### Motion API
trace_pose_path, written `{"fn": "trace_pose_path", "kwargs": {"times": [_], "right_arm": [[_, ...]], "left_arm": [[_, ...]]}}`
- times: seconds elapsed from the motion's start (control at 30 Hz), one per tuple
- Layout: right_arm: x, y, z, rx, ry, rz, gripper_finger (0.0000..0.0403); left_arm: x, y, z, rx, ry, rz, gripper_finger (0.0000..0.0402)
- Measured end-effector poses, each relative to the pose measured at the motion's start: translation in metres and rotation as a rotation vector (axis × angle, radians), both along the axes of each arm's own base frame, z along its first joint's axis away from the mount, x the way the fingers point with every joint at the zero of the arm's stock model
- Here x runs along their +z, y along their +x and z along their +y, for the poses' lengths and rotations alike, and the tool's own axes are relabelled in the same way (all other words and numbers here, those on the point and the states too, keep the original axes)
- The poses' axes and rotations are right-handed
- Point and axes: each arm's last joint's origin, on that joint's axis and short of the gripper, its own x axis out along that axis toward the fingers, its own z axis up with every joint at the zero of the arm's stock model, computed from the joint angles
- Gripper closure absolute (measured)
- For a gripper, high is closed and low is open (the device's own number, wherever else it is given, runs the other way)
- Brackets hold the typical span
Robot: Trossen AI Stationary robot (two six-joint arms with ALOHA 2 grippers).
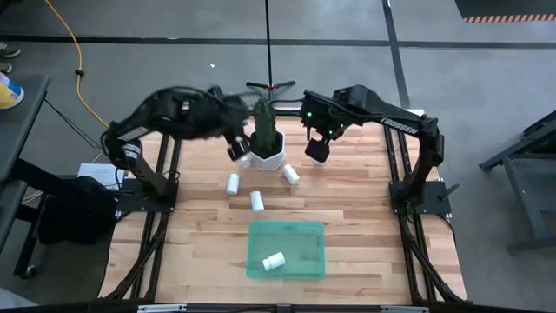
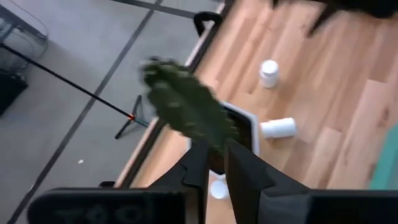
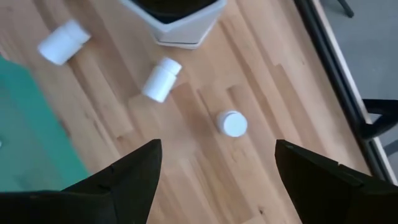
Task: Pick and place pill bottles into a basket
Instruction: Put the white pill bottle into the green bin
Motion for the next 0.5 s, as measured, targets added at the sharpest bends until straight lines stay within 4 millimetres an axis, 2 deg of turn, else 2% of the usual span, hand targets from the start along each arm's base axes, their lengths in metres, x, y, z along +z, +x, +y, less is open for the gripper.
{"fn": "trace_pose_path", "kwargs": {"times": [0.2,0.4,0.5], "right_arm": [[-0.013,0.010,0.018,0.017,-0.039,0.008,0.0100],[-0.053,0.024,0.035,-0.012,-0.001,0.033,0.0100],[-0.072,0.032,0.039,-0.060,0.028,-0.008,0.0100]], "left_arm": [[0.010,-0.021,0.020,-0.024,-0.027,-0.010,0.0348],[0.016,-0.035,0.032,-0.050,0.000,0.006,0.0359],[0.018,-0.041,0.039,-0.072,-0.001,0.014,0.0360]]}}
